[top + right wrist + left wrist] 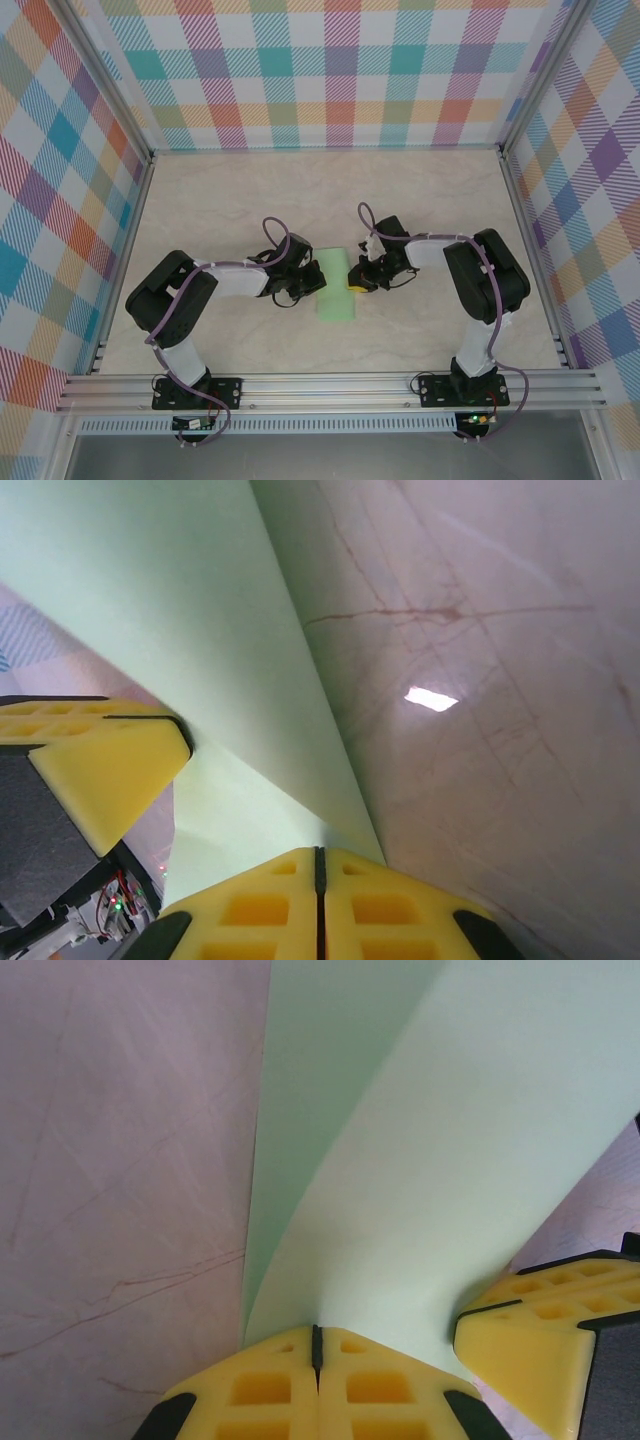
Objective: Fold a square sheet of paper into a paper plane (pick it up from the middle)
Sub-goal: Fold the square sheet of paper in half at the center of the table.
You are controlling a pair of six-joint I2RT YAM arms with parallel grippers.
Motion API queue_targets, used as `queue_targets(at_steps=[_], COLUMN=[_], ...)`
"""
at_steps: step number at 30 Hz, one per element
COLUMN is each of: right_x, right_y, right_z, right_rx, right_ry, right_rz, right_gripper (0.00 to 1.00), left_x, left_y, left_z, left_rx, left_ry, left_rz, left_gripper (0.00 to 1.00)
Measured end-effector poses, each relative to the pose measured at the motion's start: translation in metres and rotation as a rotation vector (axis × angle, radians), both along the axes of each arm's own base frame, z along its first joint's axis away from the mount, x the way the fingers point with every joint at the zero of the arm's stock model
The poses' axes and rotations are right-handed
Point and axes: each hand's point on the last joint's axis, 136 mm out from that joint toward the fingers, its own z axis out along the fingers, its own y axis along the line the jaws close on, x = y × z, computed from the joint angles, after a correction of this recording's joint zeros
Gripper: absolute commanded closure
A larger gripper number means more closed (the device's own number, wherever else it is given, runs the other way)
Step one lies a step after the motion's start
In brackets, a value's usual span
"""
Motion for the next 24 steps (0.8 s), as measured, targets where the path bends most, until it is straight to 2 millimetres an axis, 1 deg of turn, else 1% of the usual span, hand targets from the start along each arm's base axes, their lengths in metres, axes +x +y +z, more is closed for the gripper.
queue_targets(at_steps=[10,12,14,17,21,24], right_x=[-0.001,-0.003,-0.005,-0.003,-0.007,-0.011], right_y=[0.002,0.002,0.003,0.005,0.006,0.004], right_z=[0.003,0.008,0.019,0.029,0.027,0.018], right_rx=[0.033,0.047,0.071,0.100,0.112,0.100], right_ry=[-0.020,-0.026,-0.044,-0.072,-0.064,-0.038], right_rz=[0.023,0.020,0.018,0.022,0.028,0.027], right_gripper=[0.90,0.90,0.90,0.91,0.91,0.91], left_x=[0.000,0.000,0.000,0.000,0.000,0.000], left_y=[0.000,0.000,0.000,0.000,0.000,0.000], left_z=[0.000,0.000,0.000,0.000,0.000,0.000], left_rx=[0.001,0.001,0.002,0.001,0.001,0.001], left_ry=[-0.001,-0.001,-0.001,-0.002,-0.002,-0.001], left_rz=[-0.002,-0.002,-0.002,-0.002,-0.002,-0.002], left_gripper=[1.00,1.00,1.00,1.00,1.00,1.00])
